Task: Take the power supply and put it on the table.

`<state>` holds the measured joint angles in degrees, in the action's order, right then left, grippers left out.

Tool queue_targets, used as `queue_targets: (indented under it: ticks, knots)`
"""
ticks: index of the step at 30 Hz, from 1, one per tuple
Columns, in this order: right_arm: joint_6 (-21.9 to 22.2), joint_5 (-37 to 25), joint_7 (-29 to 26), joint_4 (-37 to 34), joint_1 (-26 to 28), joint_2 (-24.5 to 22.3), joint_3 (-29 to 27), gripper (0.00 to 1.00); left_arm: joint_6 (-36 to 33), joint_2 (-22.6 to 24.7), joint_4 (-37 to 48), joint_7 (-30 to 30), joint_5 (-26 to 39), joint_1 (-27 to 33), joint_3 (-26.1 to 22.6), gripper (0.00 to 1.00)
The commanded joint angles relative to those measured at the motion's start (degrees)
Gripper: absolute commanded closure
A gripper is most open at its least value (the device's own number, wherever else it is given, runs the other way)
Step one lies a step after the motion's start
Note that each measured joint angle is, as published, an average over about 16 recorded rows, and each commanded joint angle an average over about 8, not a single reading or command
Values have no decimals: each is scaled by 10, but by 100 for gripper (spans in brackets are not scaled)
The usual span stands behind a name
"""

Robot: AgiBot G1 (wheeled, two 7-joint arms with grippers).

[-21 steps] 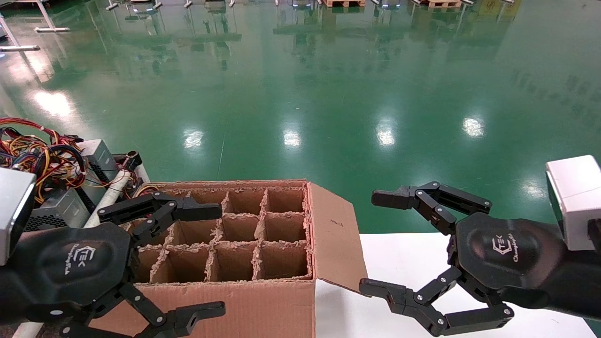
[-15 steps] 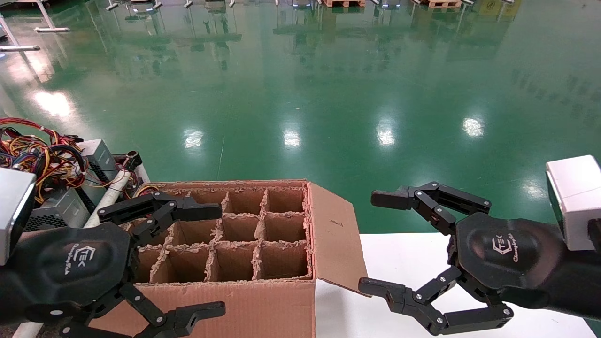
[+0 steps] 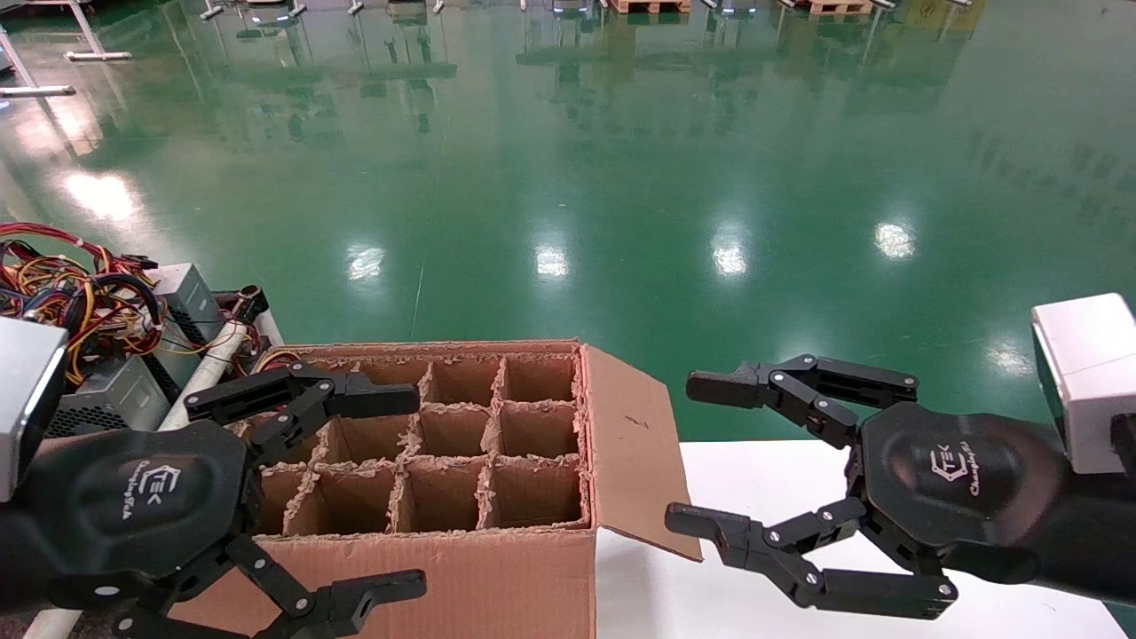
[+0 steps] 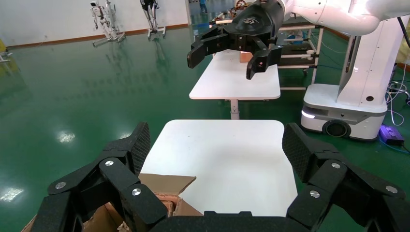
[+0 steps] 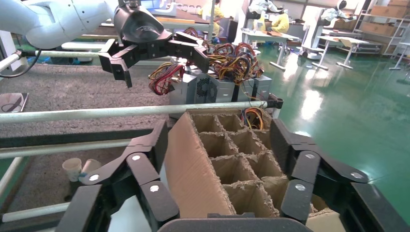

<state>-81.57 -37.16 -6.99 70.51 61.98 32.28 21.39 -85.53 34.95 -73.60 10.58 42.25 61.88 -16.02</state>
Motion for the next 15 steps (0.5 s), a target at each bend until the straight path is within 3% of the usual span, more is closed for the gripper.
queue_targets:
  ticks: [1,7,15]
  knots:
    - [0,0,0,0,0,0,0,100,-1,0,0,3,-3,-1,0,0]
    - [0,0,0,0,0,0,0,100,21,2,2,-20,38,17,-3,0]
    - [0,0,0,0,0,0,0,100,108,22,32,-16,185,73,-39,0]
